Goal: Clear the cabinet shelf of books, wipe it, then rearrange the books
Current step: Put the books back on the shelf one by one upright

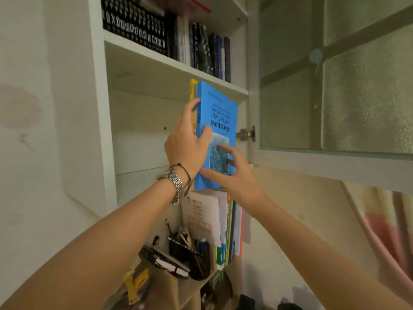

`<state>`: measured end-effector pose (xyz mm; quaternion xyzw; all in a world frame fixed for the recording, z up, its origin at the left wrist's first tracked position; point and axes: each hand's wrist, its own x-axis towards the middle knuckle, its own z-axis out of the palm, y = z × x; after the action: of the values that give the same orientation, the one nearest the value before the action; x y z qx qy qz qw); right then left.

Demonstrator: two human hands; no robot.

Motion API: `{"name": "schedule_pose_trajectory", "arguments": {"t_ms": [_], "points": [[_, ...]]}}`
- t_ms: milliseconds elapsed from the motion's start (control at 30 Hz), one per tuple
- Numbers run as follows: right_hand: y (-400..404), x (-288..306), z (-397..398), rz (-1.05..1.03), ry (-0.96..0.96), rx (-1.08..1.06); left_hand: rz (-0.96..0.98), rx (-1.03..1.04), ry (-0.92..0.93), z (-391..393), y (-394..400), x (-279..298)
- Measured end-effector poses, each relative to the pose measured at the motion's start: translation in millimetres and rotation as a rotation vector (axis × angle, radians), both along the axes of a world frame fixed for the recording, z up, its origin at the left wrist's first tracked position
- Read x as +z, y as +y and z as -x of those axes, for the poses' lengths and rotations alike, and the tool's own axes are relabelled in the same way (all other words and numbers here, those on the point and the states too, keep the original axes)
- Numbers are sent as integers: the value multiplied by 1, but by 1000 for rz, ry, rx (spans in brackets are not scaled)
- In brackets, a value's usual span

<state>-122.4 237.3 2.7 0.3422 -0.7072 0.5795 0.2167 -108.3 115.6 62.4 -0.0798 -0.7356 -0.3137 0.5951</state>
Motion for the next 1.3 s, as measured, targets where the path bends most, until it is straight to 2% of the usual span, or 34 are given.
{"name": "schedule_pose_trajectory", "arguments": {"t_ms": [100, 200, 333, 500, 567, 700, 833, 1100, 1300], "points": [[-14, 11, 22, 12, -49, 83, 27, 65, 7, 17, -11, 4], [-22, 15, 45, -60, -80, 162, 42, 123, -3, 34, -20, 2], [-30, 10, 68, -128, -51, 187, 23, 127, -31, 53, -33, -2], [-38, 5, 83, -120, -31, 197, 90, 110, -46, 63, -46, -2], [-42, 4, 89, -123, -16, 185, 85, 64, -69, 64, -51, -1], [-51, 6, 103, -100, -25, 189, -53, 8, -161, 68, -55, 4], [-57, 9, 114, -68, -15, 215, -41, -24, -193, 75, -54, 4], [-48, 16, 127, -109, 49, 207, -176, -345, -323, 88, -62, -2], [-46, 16, 121, -60, 160, 118, -197, -419, -348, 88, -62, -1]]}}
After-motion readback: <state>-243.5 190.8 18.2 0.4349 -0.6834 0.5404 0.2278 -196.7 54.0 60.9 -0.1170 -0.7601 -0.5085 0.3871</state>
